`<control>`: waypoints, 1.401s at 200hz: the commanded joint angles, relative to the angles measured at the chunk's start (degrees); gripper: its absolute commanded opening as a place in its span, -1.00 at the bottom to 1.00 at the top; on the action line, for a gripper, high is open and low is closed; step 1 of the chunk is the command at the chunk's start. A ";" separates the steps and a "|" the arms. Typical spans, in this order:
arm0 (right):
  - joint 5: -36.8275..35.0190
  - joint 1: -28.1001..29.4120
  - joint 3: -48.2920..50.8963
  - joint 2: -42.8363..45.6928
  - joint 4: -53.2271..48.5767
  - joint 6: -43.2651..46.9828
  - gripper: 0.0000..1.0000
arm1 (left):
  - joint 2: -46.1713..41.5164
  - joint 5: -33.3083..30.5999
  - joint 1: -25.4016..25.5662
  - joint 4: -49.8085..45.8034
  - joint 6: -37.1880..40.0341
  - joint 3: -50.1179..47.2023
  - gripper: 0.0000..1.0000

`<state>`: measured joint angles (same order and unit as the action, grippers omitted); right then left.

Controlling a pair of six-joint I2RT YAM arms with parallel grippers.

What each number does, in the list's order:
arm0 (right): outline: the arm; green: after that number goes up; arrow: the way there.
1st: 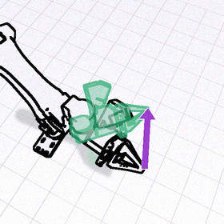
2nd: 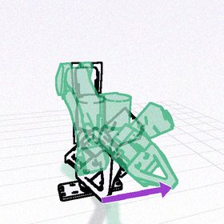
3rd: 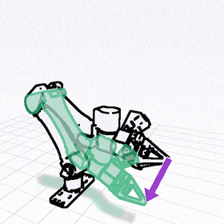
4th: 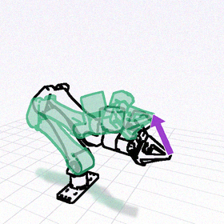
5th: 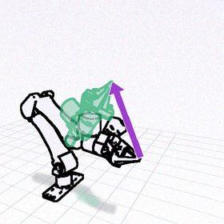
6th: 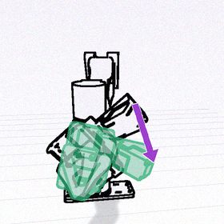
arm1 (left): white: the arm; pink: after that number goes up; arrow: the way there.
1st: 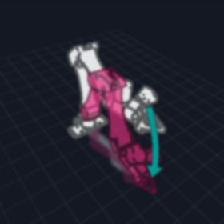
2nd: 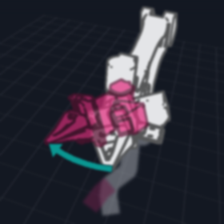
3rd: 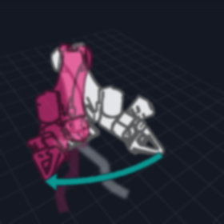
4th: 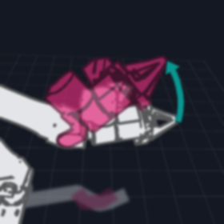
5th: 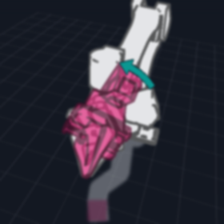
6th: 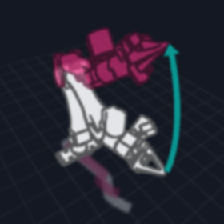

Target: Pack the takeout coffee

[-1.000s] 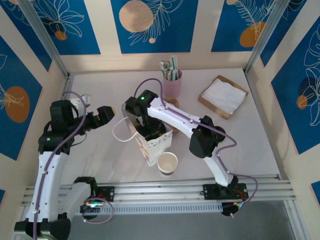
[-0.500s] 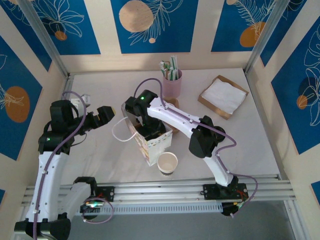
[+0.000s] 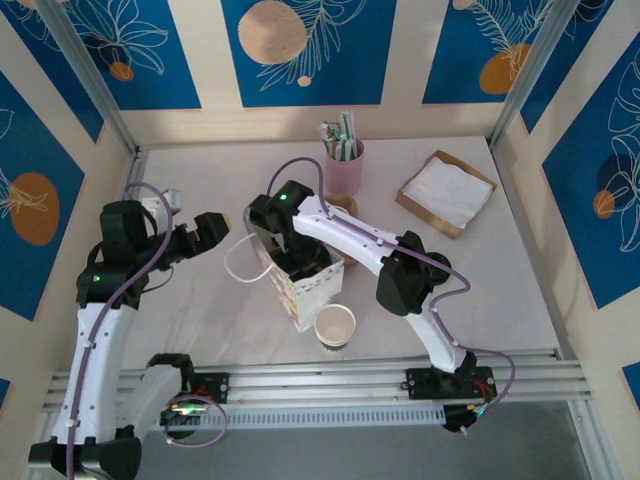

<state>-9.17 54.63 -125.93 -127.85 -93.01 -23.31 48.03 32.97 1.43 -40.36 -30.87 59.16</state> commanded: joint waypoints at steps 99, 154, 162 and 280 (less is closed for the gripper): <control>-1.47 -0.22 0.68 -1.72 -7.27 0.85 0.22 | -1.10 1.10 0.50 -1.26 1.51 1.03 1.00; -1.62 -0.17 0.66 -1.61 -7.07 1.02 0.22 | -1.10 1.10 0.50 -1.30 1.45 1.05 1.00; -1.59 -0.22 0.64 -1.61 -7.03 0.98 0.22 | -1.10 1.05 0.46 -1.23 1.45 1.05 1.00; -1.72 -0.48 3.45 -1.61 -3.59 1.52 0.23 | -1.18 0.99 0.50 -1.40 1.54 1.02 1.00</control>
<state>-8.99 54.63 -125.01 -127.61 -93.01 -22.50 47.66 32.97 1.43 -41.17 -30.87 59.16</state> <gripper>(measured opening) 0.648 0.999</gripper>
